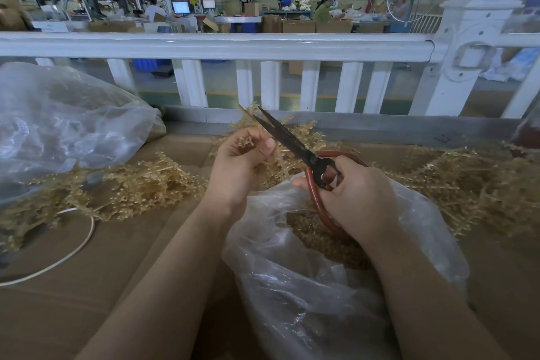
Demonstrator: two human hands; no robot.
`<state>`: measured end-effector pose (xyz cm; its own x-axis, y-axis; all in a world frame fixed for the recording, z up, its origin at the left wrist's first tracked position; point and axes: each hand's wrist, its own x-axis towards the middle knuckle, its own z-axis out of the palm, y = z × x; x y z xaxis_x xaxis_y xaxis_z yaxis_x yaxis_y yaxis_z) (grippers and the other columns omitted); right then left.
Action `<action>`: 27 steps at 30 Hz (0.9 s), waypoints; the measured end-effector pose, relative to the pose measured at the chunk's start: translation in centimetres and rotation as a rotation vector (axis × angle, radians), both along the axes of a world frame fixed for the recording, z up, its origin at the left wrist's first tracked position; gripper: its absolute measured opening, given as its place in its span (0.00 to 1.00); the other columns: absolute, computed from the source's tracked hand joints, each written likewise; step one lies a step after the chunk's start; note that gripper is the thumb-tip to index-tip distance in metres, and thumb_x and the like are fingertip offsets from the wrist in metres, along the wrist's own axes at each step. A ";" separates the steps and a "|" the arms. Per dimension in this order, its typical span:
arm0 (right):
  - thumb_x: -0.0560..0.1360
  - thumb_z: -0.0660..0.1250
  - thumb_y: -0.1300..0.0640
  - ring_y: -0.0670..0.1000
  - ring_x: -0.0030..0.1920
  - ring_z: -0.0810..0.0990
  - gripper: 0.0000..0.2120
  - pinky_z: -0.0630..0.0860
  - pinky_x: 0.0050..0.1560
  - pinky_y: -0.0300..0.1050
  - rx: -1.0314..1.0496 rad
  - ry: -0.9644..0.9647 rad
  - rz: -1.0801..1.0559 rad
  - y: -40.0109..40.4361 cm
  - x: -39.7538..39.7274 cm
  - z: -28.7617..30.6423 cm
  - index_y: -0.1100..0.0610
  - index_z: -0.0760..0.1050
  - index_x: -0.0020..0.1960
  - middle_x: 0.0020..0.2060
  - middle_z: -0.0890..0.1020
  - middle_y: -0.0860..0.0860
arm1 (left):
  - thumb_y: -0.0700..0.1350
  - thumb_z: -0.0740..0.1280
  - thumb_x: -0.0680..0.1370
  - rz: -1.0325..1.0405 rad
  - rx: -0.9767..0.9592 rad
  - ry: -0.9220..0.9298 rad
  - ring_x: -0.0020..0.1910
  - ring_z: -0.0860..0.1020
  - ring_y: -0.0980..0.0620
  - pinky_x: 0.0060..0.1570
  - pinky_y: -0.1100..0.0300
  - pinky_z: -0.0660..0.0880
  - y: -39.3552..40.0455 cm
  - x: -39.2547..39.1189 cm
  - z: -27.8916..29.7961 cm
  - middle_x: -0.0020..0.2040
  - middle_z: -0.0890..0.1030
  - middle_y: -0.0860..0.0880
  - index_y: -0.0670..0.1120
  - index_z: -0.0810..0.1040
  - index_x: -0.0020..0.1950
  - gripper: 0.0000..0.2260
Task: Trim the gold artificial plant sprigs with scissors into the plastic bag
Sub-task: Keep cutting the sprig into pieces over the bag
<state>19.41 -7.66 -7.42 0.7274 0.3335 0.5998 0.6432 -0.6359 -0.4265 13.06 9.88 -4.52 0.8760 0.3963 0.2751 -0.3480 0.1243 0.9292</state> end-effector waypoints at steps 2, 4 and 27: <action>0.64 0.52 0.18 0.41 0.31 0.75 0.37 0.75 0.33 0.39 -0.043 0.023 -0.016 0.0 0.1 0.0 0.50 0.76 0.40 0.33 0.80 0.42 | 0.35 0.67 0.78 0.023 -0.038 0.046 0.35 0.77 0.54 0.39 0.64 0.75 0.0 0.1 -0.1 0.37 0.79 0.50 0.43 0.75 0.43 0.06; 0.63 0.52 0.18 0.40 0.32 0.74 0.35 0.70 0.32 0.34 -0.080 0.063 -0.034 0.1 0.1 0.1 0.48 0.75 0.41 0.32 0.79 0.41 | 0.36 0.67 0.79 0.030 -0.032 0.066 0.35 0.76 0.53 0.39 0.62 0.75 0.0 0.1 -0.1 0.36 0.79 0.49 0.46 0.76 0.40 0.09; 0.75 0.75 0.54 0.48 0.34 0.81 0.11 0.78 0.43 0.38 0.755 0.581 0.306 -0.1 0.1 1.3 0.62 0.82 0.42 0.30 0.82 0.50 | 0.43 0.73 0.72 -0.446 -0.037 0.418 0.54 0.84 0.49 0.54 0.56 0.78 -1.5 -0.1 -0.4 0.55 0.85 0.44 0.43 0.83 0.52 0.10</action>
